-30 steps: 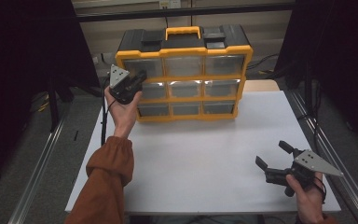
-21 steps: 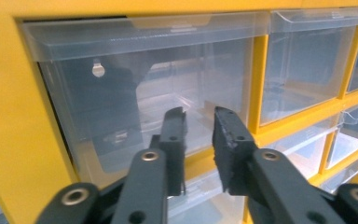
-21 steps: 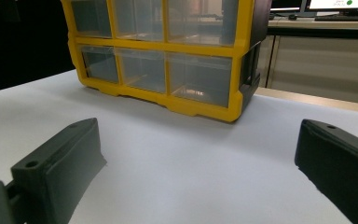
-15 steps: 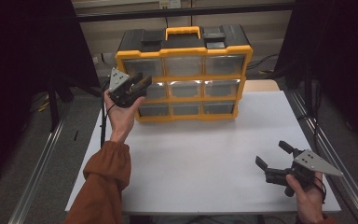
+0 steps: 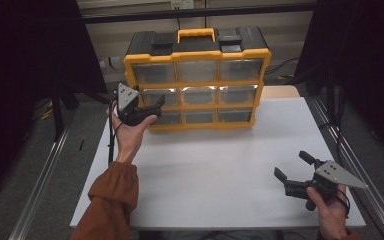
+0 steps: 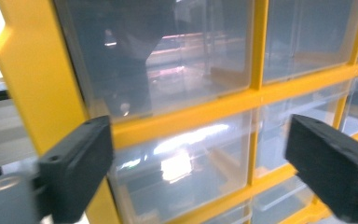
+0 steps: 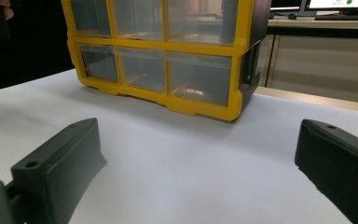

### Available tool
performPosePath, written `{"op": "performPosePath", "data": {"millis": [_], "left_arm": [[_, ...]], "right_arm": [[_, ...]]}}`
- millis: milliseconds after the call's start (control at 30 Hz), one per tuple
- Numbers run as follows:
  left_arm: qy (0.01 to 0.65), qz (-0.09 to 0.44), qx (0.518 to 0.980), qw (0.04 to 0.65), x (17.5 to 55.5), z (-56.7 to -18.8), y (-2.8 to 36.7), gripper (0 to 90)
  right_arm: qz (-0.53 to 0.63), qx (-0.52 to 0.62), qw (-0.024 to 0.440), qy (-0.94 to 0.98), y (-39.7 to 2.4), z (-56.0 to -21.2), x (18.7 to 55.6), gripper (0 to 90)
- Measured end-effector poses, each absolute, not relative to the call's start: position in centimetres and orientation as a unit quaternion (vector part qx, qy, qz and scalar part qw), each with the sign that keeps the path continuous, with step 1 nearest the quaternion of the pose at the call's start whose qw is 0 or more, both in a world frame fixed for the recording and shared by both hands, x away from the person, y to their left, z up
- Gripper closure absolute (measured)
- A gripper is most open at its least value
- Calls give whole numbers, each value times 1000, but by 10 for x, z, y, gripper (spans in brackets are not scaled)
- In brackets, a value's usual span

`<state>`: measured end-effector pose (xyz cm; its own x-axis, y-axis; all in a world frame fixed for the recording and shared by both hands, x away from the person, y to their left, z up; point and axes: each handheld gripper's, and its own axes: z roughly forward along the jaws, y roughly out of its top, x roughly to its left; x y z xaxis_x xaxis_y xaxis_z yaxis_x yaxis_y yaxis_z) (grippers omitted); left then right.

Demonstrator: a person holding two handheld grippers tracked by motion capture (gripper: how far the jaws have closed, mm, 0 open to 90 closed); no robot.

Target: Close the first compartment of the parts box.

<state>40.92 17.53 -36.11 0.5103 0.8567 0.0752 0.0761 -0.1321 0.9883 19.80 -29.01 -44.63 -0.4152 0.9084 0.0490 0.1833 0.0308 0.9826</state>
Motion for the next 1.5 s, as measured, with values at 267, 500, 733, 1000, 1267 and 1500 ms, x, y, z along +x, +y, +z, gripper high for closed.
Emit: {"op": "performPosePath", "data": {"millis": [267,500,733,1000,1267,1500], "left_arm": [[356,311,668,575,398,-382,178,22],[359,306,672,571,389,-401,184,22],[367,292,665,581,373,-409,187,28],[359,285,669,585,357,-413,191,29],[361,278,669,587,341,-421,199,30],[360,270,671,589,328,-425,206,30]], "right_arm": [[549,426,330,639,-290,-447,198,5],[548,427,330,640,-290,-447,199,5],[547,428,327,640,-290,-447,198,5],[545,431,325,641,-290,-447,199,5],[545,432,326,640,-290,-447,199,5],[546,429,326,642,-290,-447,199,5]]}}
